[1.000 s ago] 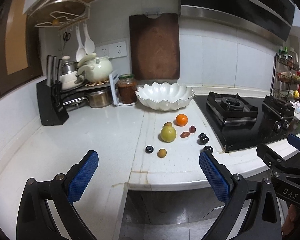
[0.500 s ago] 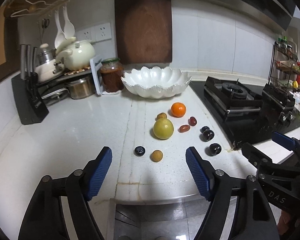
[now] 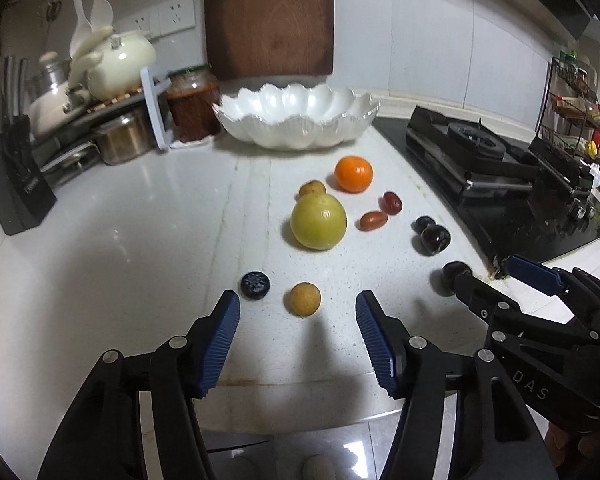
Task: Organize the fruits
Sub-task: 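Grasp the small tan fruit with the left tool while the right grasps a plum, then release the tan fruit into the white bowl while the right tool releases the plum, then withdraw both open tools from the bowl back toward the remaining fruits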
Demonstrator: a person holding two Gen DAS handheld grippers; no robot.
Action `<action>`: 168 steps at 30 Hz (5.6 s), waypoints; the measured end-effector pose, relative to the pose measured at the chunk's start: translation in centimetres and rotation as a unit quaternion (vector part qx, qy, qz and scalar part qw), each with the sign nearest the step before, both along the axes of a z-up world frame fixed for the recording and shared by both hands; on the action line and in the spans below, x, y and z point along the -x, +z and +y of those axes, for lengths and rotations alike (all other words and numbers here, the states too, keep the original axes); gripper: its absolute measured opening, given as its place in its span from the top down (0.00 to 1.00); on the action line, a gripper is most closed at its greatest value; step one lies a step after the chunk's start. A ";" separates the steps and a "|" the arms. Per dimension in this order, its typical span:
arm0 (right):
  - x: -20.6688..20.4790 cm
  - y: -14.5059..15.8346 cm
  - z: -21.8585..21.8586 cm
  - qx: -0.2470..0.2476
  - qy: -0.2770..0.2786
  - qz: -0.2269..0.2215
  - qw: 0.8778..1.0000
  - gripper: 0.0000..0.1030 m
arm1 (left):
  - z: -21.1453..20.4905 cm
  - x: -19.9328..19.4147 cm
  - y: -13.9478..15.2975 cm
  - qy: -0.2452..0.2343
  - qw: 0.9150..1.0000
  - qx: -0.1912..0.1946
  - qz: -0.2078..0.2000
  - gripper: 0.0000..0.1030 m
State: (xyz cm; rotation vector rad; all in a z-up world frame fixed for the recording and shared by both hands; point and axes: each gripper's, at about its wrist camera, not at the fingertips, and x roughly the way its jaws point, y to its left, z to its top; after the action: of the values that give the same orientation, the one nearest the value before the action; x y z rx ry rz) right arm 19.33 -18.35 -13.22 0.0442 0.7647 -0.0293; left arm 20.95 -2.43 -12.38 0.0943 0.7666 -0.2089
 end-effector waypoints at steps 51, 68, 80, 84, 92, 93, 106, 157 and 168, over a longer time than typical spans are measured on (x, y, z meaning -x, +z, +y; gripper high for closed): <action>-3.2 2.1 0.0 -0.010 0.061 -0.014 0.998 0.70 | -1.5 -3.1 1.6 0.003 0.999 0.036 0.010 0.78; -6.8 8.3 -1.8 -0.008 0.115 -0.084 0.990 0.70 | -3.1 -5.0 7.7 0.047 0.996 0.044 -0.057 0.78; -10.7 12.8 -2.9 -0.025 0.128 -0.115 0.985 0.70 | -3.8 -8.2 13.0 0.038 0.992 0.037 -0.111 0.78; -12.5 14.1 -2.9 -0.021 0.130 -0.120 0.984 0.70 | -3.9 -9.9 14.3 0.031 0.992 0.035 -0.117 0.78; -17.1 15.4 -2.6 -0.010 0.130 -0.107 0.986 0.70 | -4.1 -15.1 15.6 0.016 0.994 0.029 -0.105 0.78; -17.8 15.4 -2.5 -0.007 0.130 -0.105 0.986 0.70 | -4.1 -15.8 15.7 0.013 0.994 0.029 -0.102 0.78; -25.9 15.0 -1.0 0.013 0.123 -0.074 0.990 0.70 | -3.6 -24.9 14.2 -0.003 0.997 0.035 -0.061 0.78; -33.9 9.0 -0.5 0.053 0.090 0.004 0.995 0.47 | -1.7 -34.1 8.7 0.038 0.999 0.003 0.038 0.38; -28.4 12.5 -1.1 0.044 0.091 -0.039 0.994 0.47 | -1.1 -27.5 13.2 0.047 0.998 -0.007 -0.028 0.21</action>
State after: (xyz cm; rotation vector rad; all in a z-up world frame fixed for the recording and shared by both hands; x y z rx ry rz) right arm 47.73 -19.50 -0.74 -0.1081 0.6866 0.1111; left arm 48.40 -3.54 0.77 0.0773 0.7147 -0.1100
